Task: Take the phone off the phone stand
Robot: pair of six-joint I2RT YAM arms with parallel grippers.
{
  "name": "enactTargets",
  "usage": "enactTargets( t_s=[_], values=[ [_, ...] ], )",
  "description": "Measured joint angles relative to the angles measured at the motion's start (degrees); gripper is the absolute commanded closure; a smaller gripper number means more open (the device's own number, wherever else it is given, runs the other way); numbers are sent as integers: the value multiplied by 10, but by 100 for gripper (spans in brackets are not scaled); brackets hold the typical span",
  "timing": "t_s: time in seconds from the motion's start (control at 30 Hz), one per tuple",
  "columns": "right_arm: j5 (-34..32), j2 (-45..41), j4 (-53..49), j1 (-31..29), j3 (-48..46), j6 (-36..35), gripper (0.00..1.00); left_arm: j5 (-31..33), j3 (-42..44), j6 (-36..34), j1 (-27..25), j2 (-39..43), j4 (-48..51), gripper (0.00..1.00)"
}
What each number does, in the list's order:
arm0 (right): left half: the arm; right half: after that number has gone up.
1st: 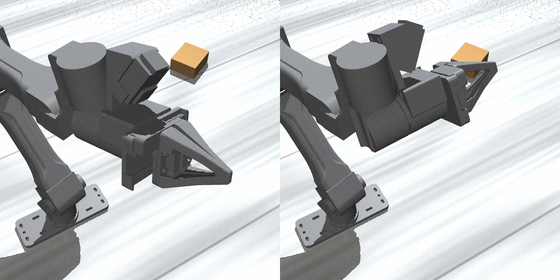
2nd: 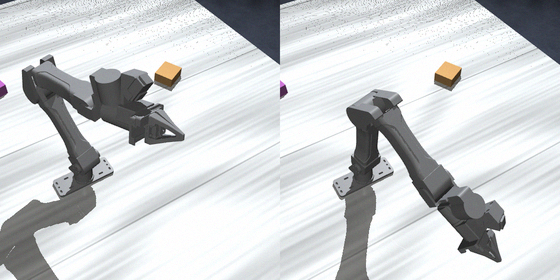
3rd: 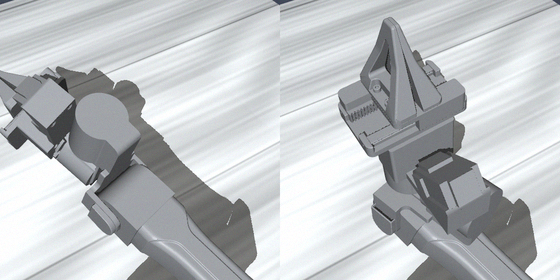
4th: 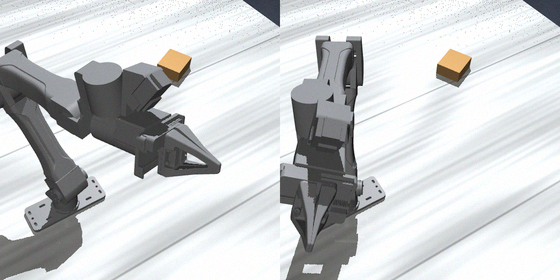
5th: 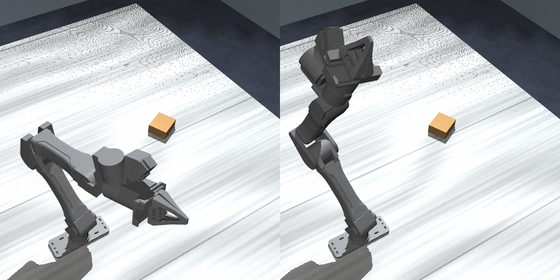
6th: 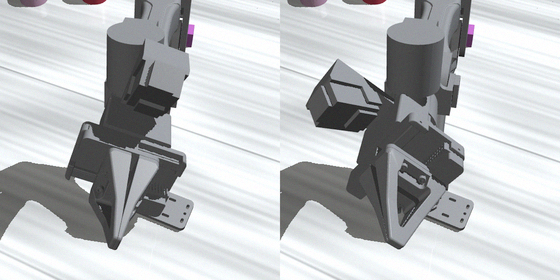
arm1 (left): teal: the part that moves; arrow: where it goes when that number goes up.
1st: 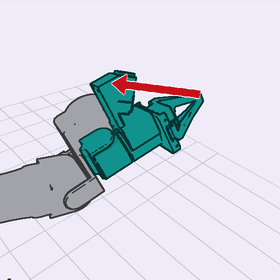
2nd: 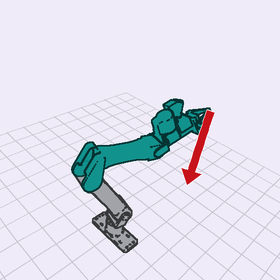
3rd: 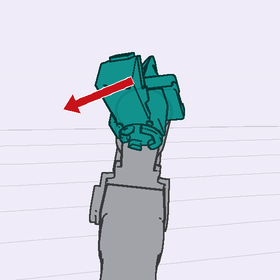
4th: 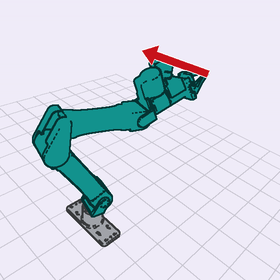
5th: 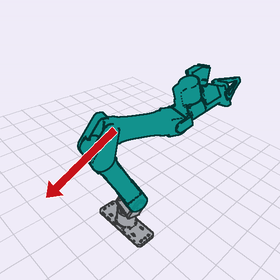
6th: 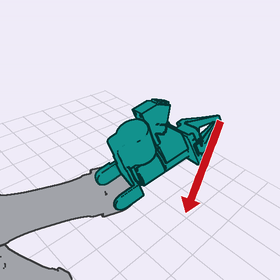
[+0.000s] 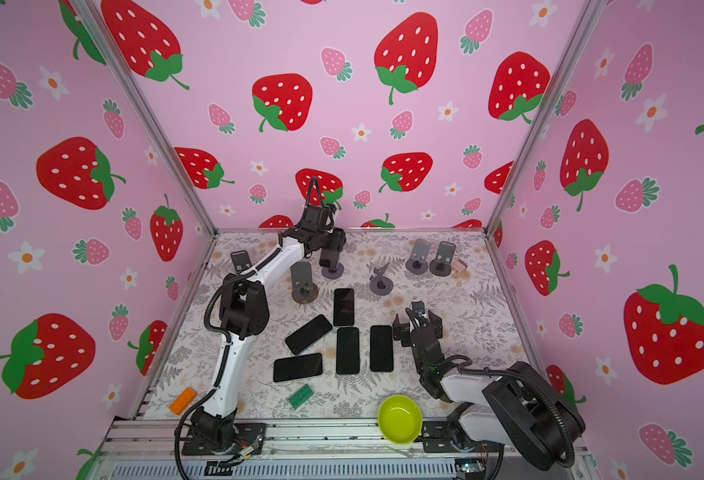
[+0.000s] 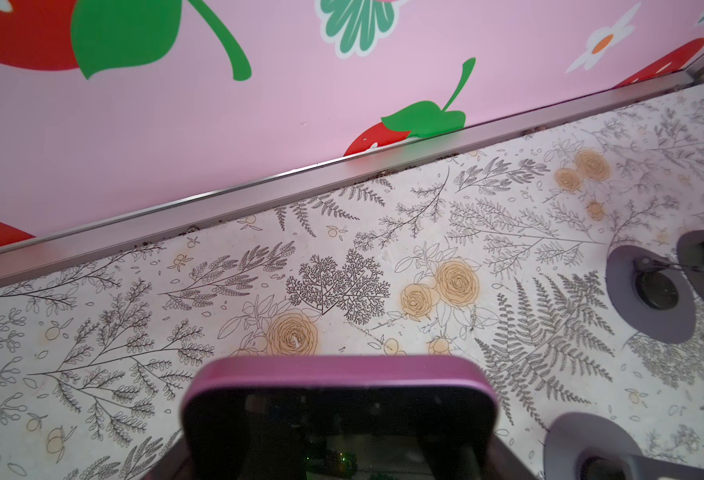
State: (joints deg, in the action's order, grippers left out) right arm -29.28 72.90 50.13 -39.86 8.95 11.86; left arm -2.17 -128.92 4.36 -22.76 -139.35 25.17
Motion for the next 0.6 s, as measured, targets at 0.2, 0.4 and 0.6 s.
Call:
enactTargets(
  t_s=[0.2, 0.4, 0.6],
  values=[
    [-5, 0, 0, -1, 0, 0, 0, 0, -5, 0, 0, 0, 18, 29],
    [-13, 0, 0, -2, 0, 0, 0, 0, -7, 0, 0, 3, 27, 30],
    [-18, 0, 0, -2, 0, 0, 0, 0, -7, 0, 0, 21, 45, 30]
  ],
)
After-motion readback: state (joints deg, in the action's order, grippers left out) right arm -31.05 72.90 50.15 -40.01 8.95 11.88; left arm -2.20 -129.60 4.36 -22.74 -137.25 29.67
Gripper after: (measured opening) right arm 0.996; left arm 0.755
